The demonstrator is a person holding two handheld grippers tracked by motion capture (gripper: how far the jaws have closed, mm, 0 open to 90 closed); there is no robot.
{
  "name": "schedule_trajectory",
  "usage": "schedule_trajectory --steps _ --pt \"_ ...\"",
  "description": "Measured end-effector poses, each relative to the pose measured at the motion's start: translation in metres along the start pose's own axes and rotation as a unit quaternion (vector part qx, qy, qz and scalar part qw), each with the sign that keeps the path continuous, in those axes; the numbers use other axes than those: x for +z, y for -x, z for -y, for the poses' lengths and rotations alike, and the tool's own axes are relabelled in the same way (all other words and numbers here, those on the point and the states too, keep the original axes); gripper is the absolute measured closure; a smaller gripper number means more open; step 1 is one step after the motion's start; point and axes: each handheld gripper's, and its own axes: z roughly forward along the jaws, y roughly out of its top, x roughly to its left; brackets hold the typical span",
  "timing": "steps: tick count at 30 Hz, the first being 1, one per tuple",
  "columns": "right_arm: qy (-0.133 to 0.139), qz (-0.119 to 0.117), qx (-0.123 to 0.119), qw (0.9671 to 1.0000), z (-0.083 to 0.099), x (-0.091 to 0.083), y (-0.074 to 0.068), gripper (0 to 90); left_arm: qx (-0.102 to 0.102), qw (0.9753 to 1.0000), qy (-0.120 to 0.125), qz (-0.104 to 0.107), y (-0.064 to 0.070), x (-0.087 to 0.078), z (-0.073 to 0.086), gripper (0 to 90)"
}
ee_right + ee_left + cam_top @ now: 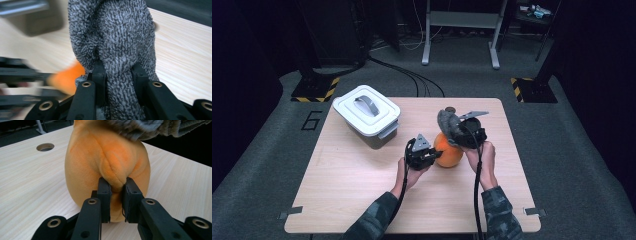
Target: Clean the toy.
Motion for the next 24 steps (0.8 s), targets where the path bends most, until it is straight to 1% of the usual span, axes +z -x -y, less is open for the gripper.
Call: schedule_trajectory --steps 2,3,4,6,7,8,9,10,11,13,14,17,19,20,21,22,23,24 --pt "-0.016 -0.002 -0.017 0.9997 -0.005 0.006 -0.012 70.5 0.009 0.9999 -0.002 -0.009 0.002 0.000 0.000 79.3" --pt "-0.024 0.006 -0.031 0.9992 -0.006 0.012 -0.014 70.5 0.007 0.9999 -0.001 -0.009 0.002 0.000 0.001 79.7" --pt "-0.027 0.012 -0.028 0.9992 -0.006 0.016 -0.014 70.5 0.005 1.0000 0.000 -0.009 0.001 0.000 0.002 80.1" --pt "-0.027 0.009 -0.019 0.9994 -0.008 0.019 -0.010 70.5 0.004 1.0000 0.000 -0.007 -0.001 -0.001 0.002 80.7" --pt "-0.027 0.020 -0.021 0.9992 -0.010 0.020 -0.008 70.5 0.006 1.0000 0.000 -0.006 0.000 -0.001 0.001 80.8" --pt "-0.027 0.020 -0.021 0.9992 -0.010 0.020 -0.008 70.5 0.006 1.0000 0.000 -0.006 0.000 -0.001 0.001 80.8" --pt "-0.032 0.037 -0.020 0.9986 -0.011 0.021 -0.001 70.5 0.008 1.0000 -0.001 -0.005 0.001 -0.001 0.001 80.8" --pt "-0.033 0.047 -0.021 0.9981 -0.011 0.022 0.003 70.5 0.008 1.0000 -0.001 -0.005 0.001 -0.001 0.002 80.8" --pt "-0.033 0.057 -0.012 0.9977 -0.011 0.024 0.007 70.5 0.008 0.9999 0.000 -0.005 0.001 -0.002 0.002 80.8" --pt "-0.036 0.046 0.005 0.9983 -0.008 0.026 0.020 70.4 0.006 1.0000 0.001 -0.006 0.001 -0.002 0.003 80.7" --pt "-0.034 0.048 0.016 0.9981 -0.006 0.027 0.021 70.4 0.005 1.0000 0.002 -0.003 0.001 -0.002 0.004 80.7" --pt "-0.029 0.043 0.023 0.9984 -0.001 0.027 0.025 70.4 0.009 1.0000 -0.001 -0.003 0.001 -0.003 0.003 80.5" --pt "-0.028 0.037 0.028 0.9986 0.001 0.028 0.026 70.5 0.007 1.0000 -0.001 -0.004 0.000 -0.003 0.003 80.1" --pt "-0.026 0.036 0.028 0.9986 0.001 0.028 0.025 70.5 0.007 0.9999 -0.006 -0.004 -0.001 -0.004 0.003 79.1" --pt "-0.026 0.032 0.031 0.9987 0.002 0.028 0.024 70.6 0.004 1.0000 -0.003 -0.005 -0.001 -0.005 0.003 75.6" --pt "-0.024 0.029 0.030 0.9988 0.003 0.028 0.024 70.6 -0.007 0.9999 -0.006 -0.006 -0.002 -0.007 0.001 70.9" --pt "-0.022 0.029 0.030 0.9989 0.004 0.028 0.022 70.6 -0.010 0.9999 -0.005 -0.010 -0.002 -0.008 0.000 62.1" --pt "-0.021 0.028 0.031 0.9989 0.005 0.028 0.021 70.6 -0.013 0.9998 -0.004 -0.012 -0.003 -0.009 -0.001 57.4"
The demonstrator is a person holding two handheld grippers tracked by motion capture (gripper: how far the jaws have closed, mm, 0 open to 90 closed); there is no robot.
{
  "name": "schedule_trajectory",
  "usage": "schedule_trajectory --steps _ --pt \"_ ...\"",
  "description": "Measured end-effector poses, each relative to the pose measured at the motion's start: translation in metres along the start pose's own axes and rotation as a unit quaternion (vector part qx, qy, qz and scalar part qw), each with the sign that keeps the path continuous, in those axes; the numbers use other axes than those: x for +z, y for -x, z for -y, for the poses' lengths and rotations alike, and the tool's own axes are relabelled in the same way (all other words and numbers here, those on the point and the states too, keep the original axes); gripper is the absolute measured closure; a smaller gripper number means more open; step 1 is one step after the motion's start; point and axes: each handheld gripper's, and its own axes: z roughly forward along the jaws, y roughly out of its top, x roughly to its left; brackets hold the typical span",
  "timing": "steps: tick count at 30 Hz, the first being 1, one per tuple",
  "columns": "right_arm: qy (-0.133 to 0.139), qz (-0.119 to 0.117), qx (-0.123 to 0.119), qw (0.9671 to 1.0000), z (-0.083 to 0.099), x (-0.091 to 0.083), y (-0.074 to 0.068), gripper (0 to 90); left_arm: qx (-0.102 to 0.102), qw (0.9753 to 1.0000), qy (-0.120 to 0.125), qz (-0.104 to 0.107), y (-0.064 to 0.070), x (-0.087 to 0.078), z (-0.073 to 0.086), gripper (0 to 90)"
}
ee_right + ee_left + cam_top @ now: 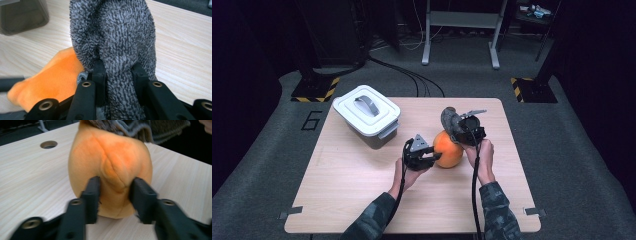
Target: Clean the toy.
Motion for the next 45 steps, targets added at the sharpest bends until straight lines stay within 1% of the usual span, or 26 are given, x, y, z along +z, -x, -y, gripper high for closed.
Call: schedule_trajectory --steps 1,3,4,5,7,9,11,12,14,15,20,23,25,28,30,32,34,35,37,38,39,40,42,43,44,45 --pt "0.004 -0.002 -0.001 1.0000 0.001 0.001 0.000 70.6 -0.001 1.0000 0.002 -0.004 0.000 0.000 -0.001 52.7" --pt "0.004 -0.004 0.008 1.0000 0.002 0.000 -0.004 70.6 -0.007 0.9999 0.002 -0.011 -0.001 0.000 -0.004 42.9" --pt "0.009 -0.004 0.000 1.0000 0.002 0.000 -0.004 70.6 -0.006 0.9999 0.001 -0.008 -0.001 0.001 -0.006 43.2" --pt "0.008 -0.004 0.002 1.0000 0.003 -0.002 -0.007 70.6 -0.002 1.0000 -0.003 -0.003 -0.001 0.002 -0.007 44.9" --pt "0.010 0.000 -0.003 0.9999 0.004 -0.002 -0.010 70.7 0.009 0.9999 -0.005 0.000 0.000 0.004 -0.006 56.8" --pt "0.009 0.003 -0.009 0.9999 0.005 -0.004 -0.013 70.6 0.009 0.9999 -0.008 0.003 0.000 0.004 -0.004 68.0" --pt "0.005 0.001 -0.013 0.9999 0.005 -0.006 -0.013 70.6 0.009 0.9998 -0.008 0.013 -0.001 0.002 -0.001 73.4" --pt "0.008 -0.001 -0.017 0.9998 0.004 -0.007 -0.011 70.6 0.011 0.9999 -0.004 0.012 -0.001 0.002 0.001 75.2" --pt "0.005 -0.005 -0.010 0.9999 0.002 -0.008 -0.006 70.5 0.011 0.9999 -0.003 0.010 -0.001 0.001 0.002 76.2" --pt "0.004 0.005 -0.015 0.9999 0.001 -0.006 -0.004 70.5 0.010 0.9999 -0.006 0.012 -0.002 0.000 0.002 76.3" --pt "0.004 0.002 0.003 1.0000 0.005 -0.003 0.005 70.5 0.005 0.9999 -0.004 0.012 -0.006 -0.005 0.008 76.1" --pt "0.006 -0.018 0.009 0.9998 0.008 0.000 0.005 70.6 -0.001 0.9998 -0.014 0.016 -0.009 -0.009 0.009 73.5" --pt "0.007 -0.024 0.009 0.9997 0.009 0.001 0.001 70.6 -0.005 0.9998 -0.014 0.014 -0.011 -0.011 0.008 66.9" --pt "0.011 -0.021 0.004 0.9997 0.009 0.002 -0.004 70.6 -0.017 0.9996 -0.021 0.006 -0.012 -0.016 0.004 52.5" --pt "0.013 -0.025 0.006 0.9996 0.009 0.002 -0.006 70.6 -0.024 0.9996 -0.012 0.002 -0.012 -0.020 0.000 44.3" --pt "0.015 -0.027 0.002 0.9995 0.009 0.001 -0.010 70.6 -0.028 0.9996 0.002 -0.004 -0.012 -0.024 -0.007 39.3" --pt "0.017 -0.026 -0.004 0.9995 0.009 0.001 -0.015 70.6 -0.028 0.9996 0.000 -0.009 -0.010 -0.024 -0.013 36.5" --pt "0.019 -0.027 -0.004 0.9995 0.009 0.001 -0.016 70.6 -0.021 0.9997 -0.006 -0.007 -0.011 -0.022 -0.016 35.5" --pt "0.021 -0.034 -0.006 0.9992 0.008 0.002 -0.020 70.5 -0.022 0.9995 -0.022 -0.010 -0.008 -0.015 -0.018 33.7" --pt "0.022 -0.038 -0.007 0.9990 0.008 0.002 -0.022 70.6 -0.013 0.9992 -0.035 -0.018 -0.007 -0.010 -0.018 33.3" --pt "0.024 -0.037 -0.011 0.9990 0.009 0.002 -0.025 70.6 -0.014 0.9988 -0.043 -0.018 -0.007 -0.008 -0.016 35.9" --pt "0.023 -0.035 -0.016 0.9990 0.009 0.002 -0.026 70.5 -0.017 0.9987 -0.043 -0.020 -0.007 -0.007 -0.015 39.7" --pt "0.025 -0.039 -0.014 0.9988 0.011 0.003 -0.025 70.5 -0.013 0.9987 -0.047 -0.018 -0.009 -0.007 -0.012 47.0" --pt "0.025 -0.043 -0.009 0.9987 0.012 0.003 -0.023 70.5 -0.017 0.9987 -0.045 -0.014 -0.009 -0.006 -0.011 49.8" --pt "0.024 -0.043 -0.006 0.9988 0.012 0.002 -0.022 70.4 -0.012 0.9986 -0.050 -0.014 -0.010 -0.006 -0.011 51.3" --pt "0.027 -0.038 -0.007 0.9989 0.012 0.000 -0.020 70.4 -0.014 0.9985 -0.050 -0.015 -0.010 -0.006 -0.010 51.9"
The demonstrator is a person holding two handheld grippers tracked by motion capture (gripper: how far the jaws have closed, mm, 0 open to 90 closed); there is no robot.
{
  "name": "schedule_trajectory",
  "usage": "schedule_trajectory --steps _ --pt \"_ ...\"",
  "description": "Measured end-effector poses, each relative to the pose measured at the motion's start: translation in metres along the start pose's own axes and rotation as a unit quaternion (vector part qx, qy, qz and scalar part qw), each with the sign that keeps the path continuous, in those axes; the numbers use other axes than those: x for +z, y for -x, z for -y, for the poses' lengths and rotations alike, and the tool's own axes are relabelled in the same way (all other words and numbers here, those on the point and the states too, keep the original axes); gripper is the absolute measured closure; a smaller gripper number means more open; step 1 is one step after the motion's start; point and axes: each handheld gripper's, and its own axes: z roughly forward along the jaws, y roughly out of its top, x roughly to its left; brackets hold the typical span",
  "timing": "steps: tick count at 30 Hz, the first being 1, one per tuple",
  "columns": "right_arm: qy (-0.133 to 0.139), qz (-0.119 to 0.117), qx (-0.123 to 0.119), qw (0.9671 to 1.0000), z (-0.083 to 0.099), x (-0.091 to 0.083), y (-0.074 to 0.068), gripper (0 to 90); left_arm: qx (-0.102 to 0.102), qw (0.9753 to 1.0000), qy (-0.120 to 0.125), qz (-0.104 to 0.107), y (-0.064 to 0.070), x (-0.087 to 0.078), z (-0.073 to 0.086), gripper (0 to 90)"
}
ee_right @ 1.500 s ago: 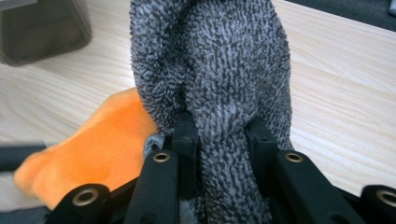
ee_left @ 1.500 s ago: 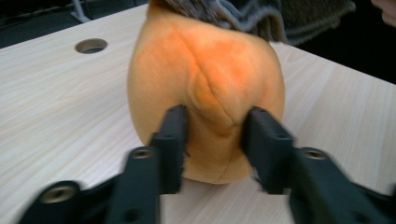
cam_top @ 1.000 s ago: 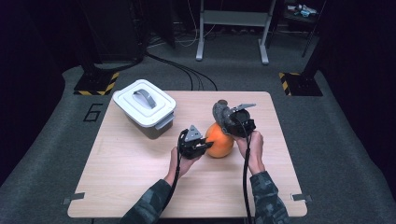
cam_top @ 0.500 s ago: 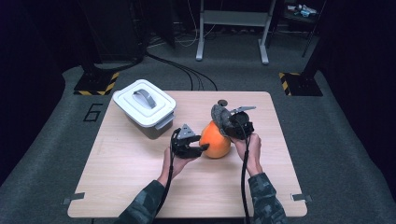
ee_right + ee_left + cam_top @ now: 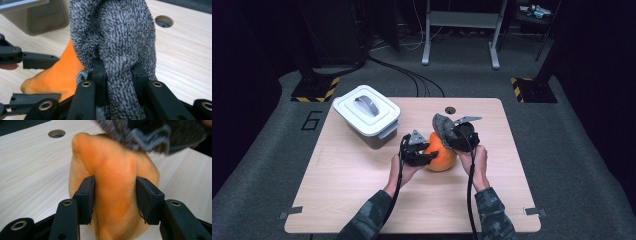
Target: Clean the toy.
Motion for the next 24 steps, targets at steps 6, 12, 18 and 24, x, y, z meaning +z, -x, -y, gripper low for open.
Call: schedule_trajectory --steps 6,12,18,24 --pt "0.012 -0.028 0.013 0.9995 0.005 -0.002 0.015 70.3 -0.009 0.9999 0.007 0.008 -0.009 -0.004 0.012 52.3" --pt "-0.017 -0.014 0.010 0.9997 0.014 0.022 0.006 70.3 -0.016 0.9998 -0.001 0.010 -0.016 -0.010 0.026 52.1" --pt "-0.039 0.005 0.024 0.9989 0.025 0.029 0.020 70.3 -0.019 0.9998 -0.002 0.011 -0.019 -0.012 0.030 51.9" --pt "-0.035 -0.010 0.031 0.9989 0.028 0.028 0.017 70.3 -0.014 0.9999 -0.005 0.002 -0.019 -0.020 0.027 42.4"
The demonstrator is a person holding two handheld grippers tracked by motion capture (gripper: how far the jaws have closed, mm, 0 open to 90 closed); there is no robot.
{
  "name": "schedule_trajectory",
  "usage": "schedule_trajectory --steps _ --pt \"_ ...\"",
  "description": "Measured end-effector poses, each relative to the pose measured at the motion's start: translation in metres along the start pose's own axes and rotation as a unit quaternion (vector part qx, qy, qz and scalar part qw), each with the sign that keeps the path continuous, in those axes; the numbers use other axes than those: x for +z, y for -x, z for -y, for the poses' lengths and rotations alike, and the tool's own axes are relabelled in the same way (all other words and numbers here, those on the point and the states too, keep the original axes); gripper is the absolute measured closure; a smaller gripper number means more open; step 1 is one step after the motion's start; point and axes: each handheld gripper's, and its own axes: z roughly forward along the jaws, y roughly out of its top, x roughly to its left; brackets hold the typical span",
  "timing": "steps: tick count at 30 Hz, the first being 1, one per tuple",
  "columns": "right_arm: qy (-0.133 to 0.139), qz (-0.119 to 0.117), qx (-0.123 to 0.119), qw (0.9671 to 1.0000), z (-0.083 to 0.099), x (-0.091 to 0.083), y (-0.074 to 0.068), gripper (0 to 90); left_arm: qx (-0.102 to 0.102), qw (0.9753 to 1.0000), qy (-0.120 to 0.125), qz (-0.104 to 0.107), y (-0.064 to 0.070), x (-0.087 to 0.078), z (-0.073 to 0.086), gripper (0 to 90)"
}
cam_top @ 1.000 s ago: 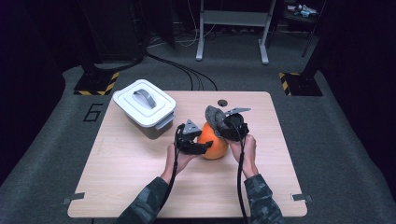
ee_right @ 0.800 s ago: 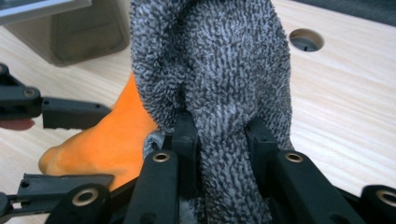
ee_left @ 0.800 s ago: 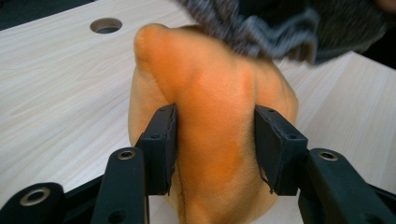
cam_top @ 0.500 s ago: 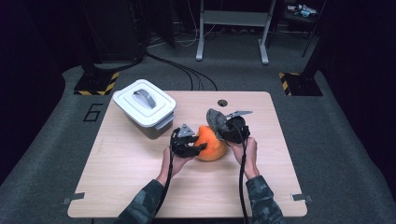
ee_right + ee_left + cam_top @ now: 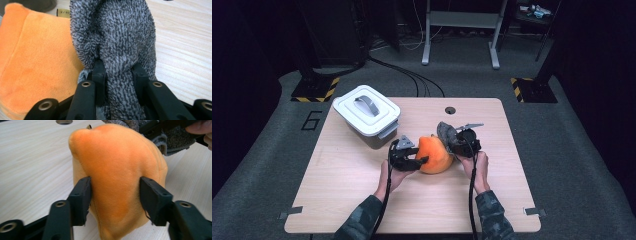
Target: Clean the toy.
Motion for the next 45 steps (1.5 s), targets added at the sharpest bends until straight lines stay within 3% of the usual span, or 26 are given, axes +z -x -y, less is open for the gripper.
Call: schedule_trajectory --steps 1,7,10,12,15,19,21,26,30,35,40,45 --pt "0.001 -0.002 -0.004 1.0000 0.000 -0.001 0.000 70.3 -0.004 1.0000 0.003 -0.004 0.001 -0.003 -0.002 40.1" --pt "0.004 0.005 -0.011 0.9999 -0.002 -0.002 -0.008 70.3 0.023 0.9988 0.036 -0.025 0.015 -0.014 -0.022 33.5" --pt "0.005 0.011 -0.016 0.9998 -0.002 -0.003 -0.011 70.3 0.038 0.9983 0.038 -0.020 0.025 -0.012 -0.034 32.4" --pt "0.008 0.012 -0.018 0.9997 -0.002 -0.003 -0.012 70.3 0.051 0.9980 0.033 -0.016 0.031 -0.006 -0.039 31.8" --pt "0.008 0.011 -0.021 0.9997 -0.002 -0.004 -0.013 70.3 0.078 0.9967 -0.001 -0.021 0.038 0.005 -0.040 31.6" --pt "0.010 0.010 -0.019 0.9997 0.000 -0.004 -0.012 70.3 0.103 0.9929 -0.037 -0.045 0.037 0.018 -0.031 33.2" --pt "0.007 0.020 -0.021 0.9996 0.002 -0.002 -0.012 70.3 0.109 0.9911 -0.048 -0.058 0.036 0.021 -0.026 33.2" --pt "-0.001 0.025 -0.019 0.9995 0.005 -0.001 -0.006 70.1 0.083 0.9940 -0.044 -0.056 0.024 0.019 -0.018 33.2" --pt "-0.007 0.046 -0.012 0.9989 0.006 -0.007 0.006 69.9 0.073 0.9951 -0.040 -0.054 0.019 0.016 -0.016 33.1" --pt "-0.010 0.080 0.010 0.9967 0.014 -0.022 0.035 69.3 0.069 0.9957 -0.035 -0.051 0.016 0.015 -0.014 33.0" --pt "-0.043 0.125 0.039 0.9905 0.027 -0.028 0.065 68.3 0.073 0.9953 -0.033 -0.055 0.017 0.016 -0.013 32.9" --pt "-0.057 0.150 0.051 0.9858 0.036 -0.026 0.082 67.0 0.074 0.9951 -0.034 -0.056 0.018 0.016 -0.014 32.5"
